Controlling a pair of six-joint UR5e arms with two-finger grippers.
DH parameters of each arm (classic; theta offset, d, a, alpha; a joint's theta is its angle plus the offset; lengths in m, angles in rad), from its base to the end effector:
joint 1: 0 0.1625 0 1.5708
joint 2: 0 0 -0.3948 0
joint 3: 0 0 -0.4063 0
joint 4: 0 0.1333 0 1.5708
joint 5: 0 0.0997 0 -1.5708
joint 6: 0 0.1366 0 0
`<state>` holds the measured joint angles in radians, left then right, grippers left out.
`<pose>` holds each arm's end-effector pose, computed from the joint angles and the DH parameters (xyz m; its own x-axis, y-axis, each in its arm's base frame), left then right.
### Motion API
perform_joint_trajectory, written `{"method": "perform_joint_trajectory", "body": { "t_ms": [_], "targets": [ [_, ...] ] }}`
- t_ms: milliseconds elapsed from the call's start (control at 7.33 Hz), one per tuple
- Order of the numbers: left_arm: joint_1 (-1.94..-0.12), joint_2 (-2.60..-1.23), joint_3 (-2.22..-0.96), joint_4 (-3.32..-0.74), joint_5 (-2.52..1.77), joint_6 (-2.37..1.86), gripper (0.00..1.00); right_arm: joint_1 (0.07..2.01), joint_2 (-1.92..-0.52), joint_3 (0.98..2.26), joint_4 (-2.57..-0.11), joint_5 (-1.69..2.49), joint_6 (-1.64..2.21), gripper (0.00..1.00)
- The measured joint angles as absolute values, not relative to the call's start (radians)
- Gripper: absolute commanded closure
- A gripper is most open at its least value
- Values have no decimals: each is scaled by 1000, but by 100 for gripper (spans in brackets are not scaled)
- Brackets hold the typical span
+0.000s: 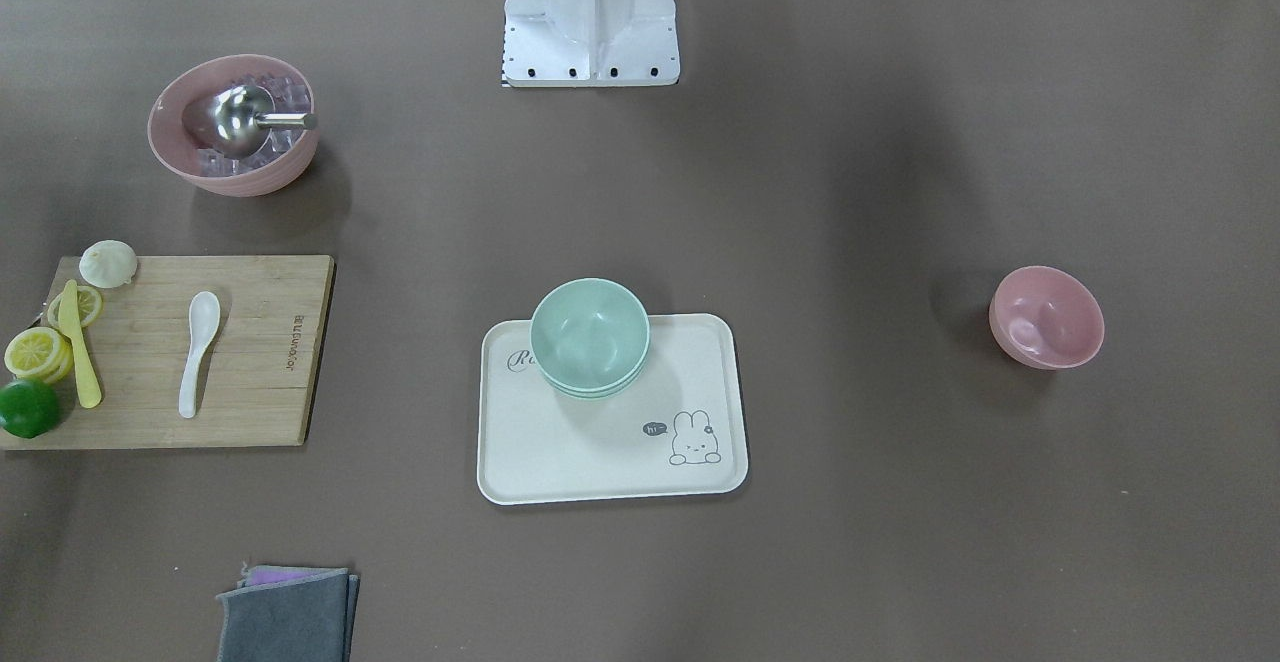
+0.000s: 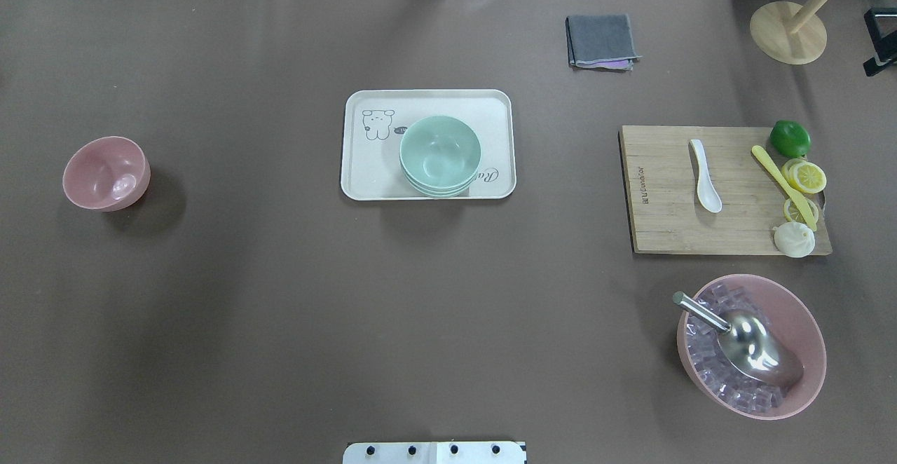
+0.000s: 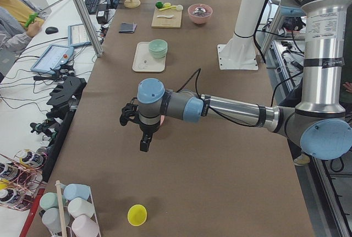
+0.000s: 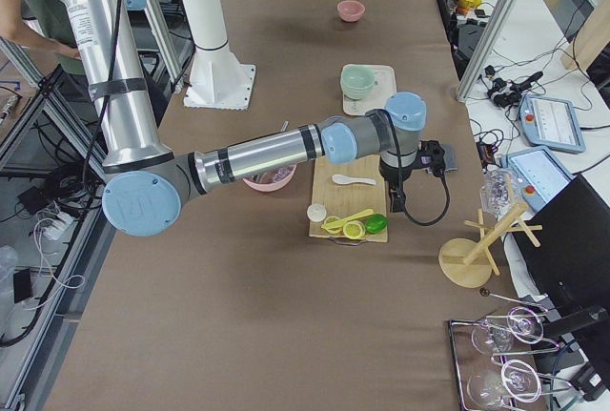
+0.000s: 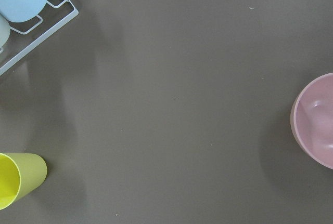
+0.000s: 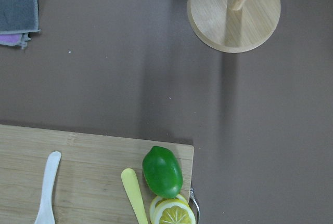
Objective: Stack pink bowl on green and place spoon
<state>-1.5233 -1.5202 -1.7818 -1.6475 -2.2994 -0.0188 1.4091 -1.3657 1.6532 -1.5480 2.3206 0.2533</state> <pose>-0.0185 -0.5034 0.5675 0.7386 0.1734 -0.6515 -0.0323 0.9744 0.2227 -0.0562 -0.5942 0.4986 0.7052 -0.0774 0.7048 -0.0242 0.9908 0.1330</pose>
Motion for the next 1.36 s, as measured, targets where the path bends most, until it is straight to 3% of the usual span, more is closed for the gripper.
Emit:
{"method": "perform_joint_trajectory", "body": {
  "t_ms": [1364],
  "targets": [
    [-1494, -1547, -1761, -1659, -2301, -85, 2, 1392, -1461, 1674, -1533, 2337, 283, 0]
  ]
}}
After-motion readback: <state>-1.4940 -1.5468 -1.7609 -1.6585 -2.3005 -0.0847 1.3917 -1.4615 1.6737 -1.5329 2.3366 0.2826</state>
